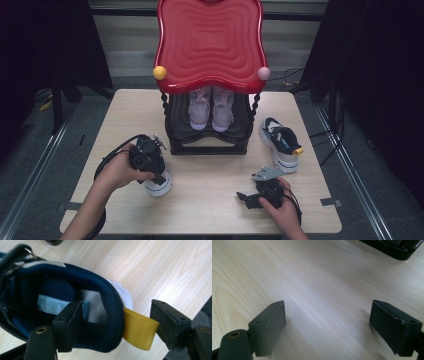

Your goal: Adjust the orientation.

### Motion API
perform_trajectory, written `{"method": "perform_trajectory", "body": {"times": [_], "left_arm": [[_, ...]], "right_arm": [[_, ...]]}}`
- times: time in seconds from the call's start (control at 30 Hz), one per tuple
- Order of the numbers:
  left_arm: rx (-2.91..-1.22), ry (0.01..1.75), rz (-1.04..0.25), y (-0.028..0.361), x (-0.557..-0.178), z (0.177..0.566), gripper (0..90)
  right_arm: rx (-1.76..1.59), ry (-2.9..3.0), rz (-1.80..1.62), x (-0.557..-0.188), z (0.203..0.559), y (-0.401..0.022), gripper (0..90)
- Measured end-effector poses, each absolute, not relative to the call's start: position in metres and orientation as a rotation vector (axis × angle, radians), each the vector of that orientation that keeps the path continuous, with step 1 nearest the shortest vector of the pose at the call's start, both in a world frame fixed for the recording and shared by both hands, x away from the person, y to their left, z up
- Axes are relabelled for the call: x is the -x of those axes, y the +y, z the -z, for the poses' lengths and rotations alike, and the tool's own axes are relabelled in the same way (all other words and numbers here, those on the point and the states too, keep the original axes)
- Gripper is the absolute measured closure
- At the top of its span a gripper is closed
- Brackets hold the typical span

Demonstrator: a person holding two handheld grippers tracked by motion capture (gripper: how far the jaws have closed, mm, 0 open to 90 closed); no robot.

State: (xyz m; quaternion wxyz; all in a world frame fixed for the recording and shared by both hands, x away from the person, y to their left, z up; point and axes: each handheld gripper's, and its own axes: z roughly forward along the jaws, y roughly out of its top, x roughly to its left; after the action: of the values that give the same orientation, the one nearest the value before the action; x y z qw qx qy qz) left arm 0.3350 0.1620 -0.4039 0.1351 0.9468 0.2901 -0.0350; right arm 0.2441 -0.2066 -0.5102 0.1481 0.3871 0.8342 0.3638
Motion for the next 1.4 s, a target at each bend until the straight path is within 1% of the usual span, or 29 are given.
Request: {"method": "perform_trajectory", "body": {"times": [0.13, 0.2, 0.27, 0.37, 0.5, 0.77, 0.8, 1.03, 1.13, 1.37, 1.4], "left_arm": [[-2.784, 0.804, 0.111, 0.160, -0.335, 0.412, 35.0], [-2.802, 0.801, 0.117, 0.158, -0.335, 0.414, 40.1], [-2.819, 0.787, 0.130, 0.158, -0.337, 0.415, 42.6], [-2.819, 0.775, 0.139, 0.156, -0.337, 0.415, 50.2], [-2.852, 0.769, 0.147, 0.153, -0.338, 0.415, 54.6], [-2.912, 0.760, 0.183, 0.148, -0.342, 0.416, 58.0], [-2.948, 0.725, 0.187, 0.148, -0.344, 0.415, 58.5], [-2.943, 0.751, 0.197, 0.147, -0.345, 0.415, 61.5], [-2.950, 0.734, 0.205, 0.147, -0.347, 0.416, 62.1], [-2.931, 0.769, 0.231, 0.147, -0.348, 0.419, 63.4], [-2.945, 0.747, 0.233, 0.147, -0.349, 0.419, 63.5]], "right_arm": [[-1.111, 2.399, -1.047, -0.244, 0.510, -0.207, 12.9], [-1.114, 2.400, -1.046, -0.244, 0.510, -0.207, 12.9], [-1.114, 2.400, -1.045, -0.244, 0.510, -0.207, 12.9], [-1.115, 2.400, -1.046, -0.244, 0.510, -0.207, 12.9], [-1.114, 2.399, -1.047, -0.244, 0.510, -0.207, 12.9], [-1.118, 2.400, -1.046, -0.244, 0.510, -0.207, 12.9], [-1.117, 2.399, -1.046, -0.244, 0.510, -0.207, 12.9], [-1.117, 2.399, -1.046, -0.244, 0.510, -0.207, 12.9], [-1.118, 2.400, -1.047, -0.244, 0.510, -0.207, 13.0], [-1.119, 2.399, -1.047, -0.244, 0.510, -0.207, 12.9], [-1.116, 2.399, -1.048, -0.244, 0.510, -0.207, 13.0]]}}
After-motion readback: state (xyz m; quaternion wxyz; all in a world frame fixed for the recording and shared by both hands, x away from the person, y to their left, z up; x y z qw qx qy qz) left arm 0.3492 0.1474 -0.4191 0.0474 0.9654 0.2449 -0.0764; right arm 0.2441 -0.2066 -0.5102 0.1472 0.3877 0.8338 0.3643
